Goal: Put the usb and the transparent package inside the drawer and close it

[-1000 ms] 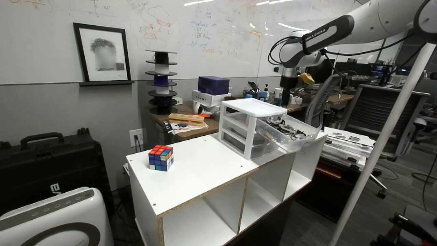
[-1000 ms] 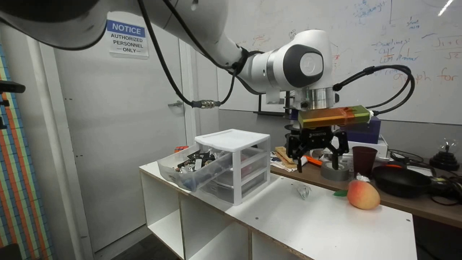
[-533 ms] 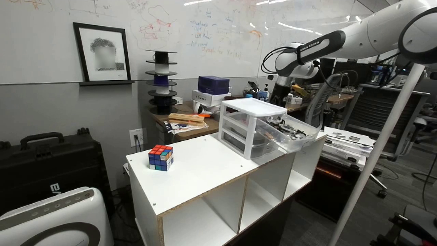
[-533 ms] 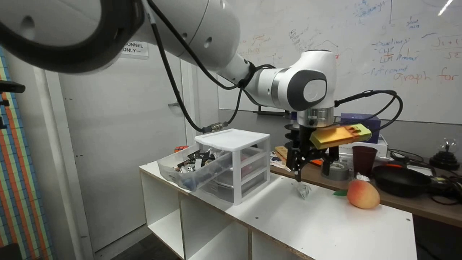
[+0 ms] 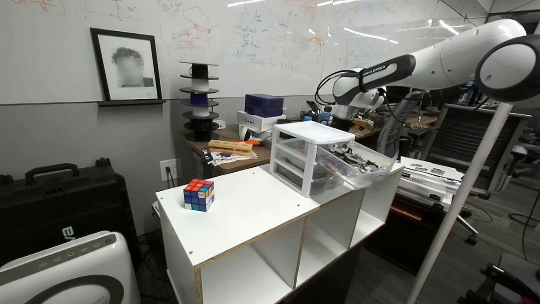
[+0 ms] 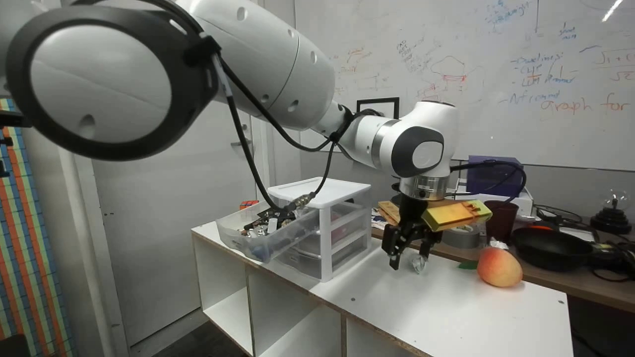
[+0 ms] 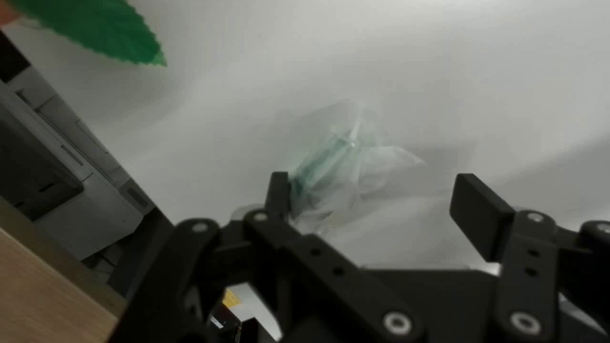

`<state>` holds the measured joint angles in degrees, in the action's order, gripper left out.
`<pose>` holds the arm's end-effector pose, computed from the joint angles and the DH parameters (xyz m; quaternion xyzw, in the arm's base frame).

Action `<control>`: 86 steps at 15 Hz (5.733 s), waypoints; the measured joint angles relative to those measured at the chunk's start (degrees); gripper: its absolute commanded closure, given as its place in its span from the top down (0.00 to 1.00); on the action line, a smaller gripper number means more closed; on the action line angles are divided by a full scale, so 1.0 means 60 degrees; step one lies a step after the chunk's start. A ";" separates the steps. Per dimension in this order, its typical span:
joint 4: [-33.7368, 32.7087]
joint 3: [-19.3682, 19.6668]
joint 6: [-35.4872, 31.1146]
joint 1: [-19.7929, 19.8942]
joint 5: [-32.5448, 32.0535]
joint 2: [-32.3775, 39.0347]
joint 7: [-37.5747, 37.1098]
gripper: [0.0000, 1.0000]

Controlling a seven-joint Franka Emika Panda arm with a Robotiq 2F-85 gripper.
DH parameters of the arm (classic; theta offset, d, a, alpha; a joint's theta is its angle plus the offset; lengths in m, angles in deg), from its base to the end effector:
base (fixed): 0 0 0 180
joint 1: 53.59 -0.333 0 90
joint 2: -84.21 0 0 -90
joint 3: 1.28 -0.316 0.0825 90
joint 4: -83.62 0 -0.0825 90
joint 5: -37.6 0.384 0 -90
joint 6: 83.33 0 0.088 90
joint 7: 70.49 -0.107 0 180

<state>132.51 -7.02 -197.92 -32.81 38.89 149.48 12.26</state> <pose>0.7583 -0.2380 0.2042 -0.8475 -0.5278 -0.0459 0.0319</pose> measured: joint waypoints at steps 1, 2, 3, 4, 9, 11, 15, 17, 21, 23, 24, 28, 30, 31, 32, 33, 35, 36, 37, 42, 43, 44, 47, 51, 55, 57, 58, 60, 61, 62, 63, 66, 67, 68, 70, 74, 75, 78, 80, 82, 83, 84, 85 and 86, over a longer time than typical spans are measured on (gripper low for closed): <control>-0.0145 0.0034 0.0113 -0.0031 -0.0004 0.0108 0.0071 0.49; -0.0276 0.0078 0.0166 -0.0061 -0.0015 0.0197 0.0138 0.41; -0.0412 0.0127 0.0201 -0.0090 -0.0032 0.0268 0.0224 0.34; -0.0544 0.0176 0.0218 -0.0114 -0.0047 0.0321 0.0303 0.27; -0.0858 0.0290 0.0215 -0.0149 -0.0408 0.0357 0.0417 0.09; -0.0905 0.0388 0.0252 -0.0183 -0.0564 0.0355 0.0378 0.14; -0.0927 0.0730 0.0375 -0.0276 -0.0815 0.0256 -0.0148 0.14; -0.0905 0.0973 0.0345 -0.0338 -0.0932 0.0054 -0.0732 0.14; -0.0514 0.1421 0.0229 -0.0431 -0.1015 -0.0945 -0.2179 0.14; -0.0013 0.1488 0.0239 -0.0441 -0.1015 -0.1680 -0.2691 0.13; 0.0316 0.1504 0.0225 -0.0458 -0.1015 -0.2069 -0.2874 0.12; 0.1898 0.1528 0.0009 -0.0658 -0.1212 -0.3588 -0.3172 0.11; 0.2754 0.1515 -0.0131 -0.0859 -0.1426 -0.4230 -0.3148 0.11; 0.3180 0.1503 -0.0215 -0.0981 -0.1575 -0.4510 -0.3142 0.11; 0.3627 0.1493 -0.0278 -0.1127 -0.1746 -0.4782 -0.3137 0.12; 0.4080 0.1487 -0.0356 -0.1289 -0.1977 -0.5037 -0.3145 0.12; 0.4985 0.1500 -0.0697 -0.1647 -0.2507 -0.5512 -0.3240 0.12; 0.5450 0.1503 -0.1077 -0.1827 -0.2811 -0.5743 -0.3398 0.13; 0.5921 0.1507 -0.1578 -0.1996 -0.3102 -0.5978 -0.3608 0.13; 0.8333 0.1590 -0.4171 -0.2707 -0.4576 -0.7323 -0.5792 0.13; 0.8811 0.1592 -0.4466 -0.2797 -0.4753 -0.7652 -0.6283 0.12; 0.9289 0.1591 -0.4651 -0.2875 -0.4882 -0.8008 -0.6714 0.13; 1.0790 0.1477 -0.4819 -0.2986 -0.4877 -0.9272 -0.7503 0.13; 1.2768 0.1129 -0.4780 -0.3027 -0.3815 -1.1255 -0.7607 0.12; 1.4324 0.0990 -0.4366 -0.3425 -0.3057 -1.3039 -0.7664 0.13; 1.4743 0.1003 -0.4378 -0.3574 -0.3010 -1.3274 -0.7694 0.12; 1.4858 0.1032 -0.4392 -0.3592 -0.3006 -1.3201 -0.7715 0.11; 1.4935 0.1155 -0.4414 -0.3591 -0.2973 -1.2788 -0.7721 0.11; 1.4930 0.1240 -0.4479 -0.3590 -0.2935 -1.2505 -0.7712 0.12; 1.4916 0.1328 -0.4620 -0.3588 -0.2822 -1.2187 -0.7663 0.12; 1.4892 0.1395 -0.4803 -0.3585 -0.2621 -1.1875 -0.7579 0.11; 1.4649 0.1431 -0.5400 -0.3585 -0.1538 -1.0992 -0.7119 0.11; 1.4522 0.1391 -0.5565 -0.3586 -0.1195 -1.0743 -0.6934 0.11; 1.4375 0.1327 -0.5716 -0.3586 -0.0893 -1.0518 -0.6765 0.09; 1.4083 0.1164 -0.5918 -0.3582 -0.0389 -1.0214 -0.6431 0.28; 1.3793 0.0861 -0.5908 -0.3568 0.0102 -1.0040 -0.5872 0.58; 1.3794 0.0810 -0.5904 -0.3568 0.0103 -1.0039 -0.5813 0.66; 1.3836 0.0782 -0.5911 -0.3550 -0.0026 -1.0111 -0.5821 0.88; 1.3986 0.0828 -0.5913 -0.3488 -0.0311 -1.0320 -0.5906 1.00; 1.4233 0.0913 -0.5895 -0.3423 -0.0727 -1.0647 -0.6156 1.00; 1.4352 0.0968 -0.5806 -0.3396 -0.1049 -1.0843 -0.6423 1.00; 1.4467 0.1017 -0.5652 -0.3369 -0.1446 -1.1072 -0.6835 1.00; 1.4567 0.1044 -0.5429 -0.3350 -0.1824 -1.1312 -0.7303 1.00; 1.4675 0.1046 -0.5143 -0.3343 -0.2166 -1.1591 -0.7807 1.00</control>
<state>220.56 -0.74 -228.78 -52.87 25.89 79.94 -34.58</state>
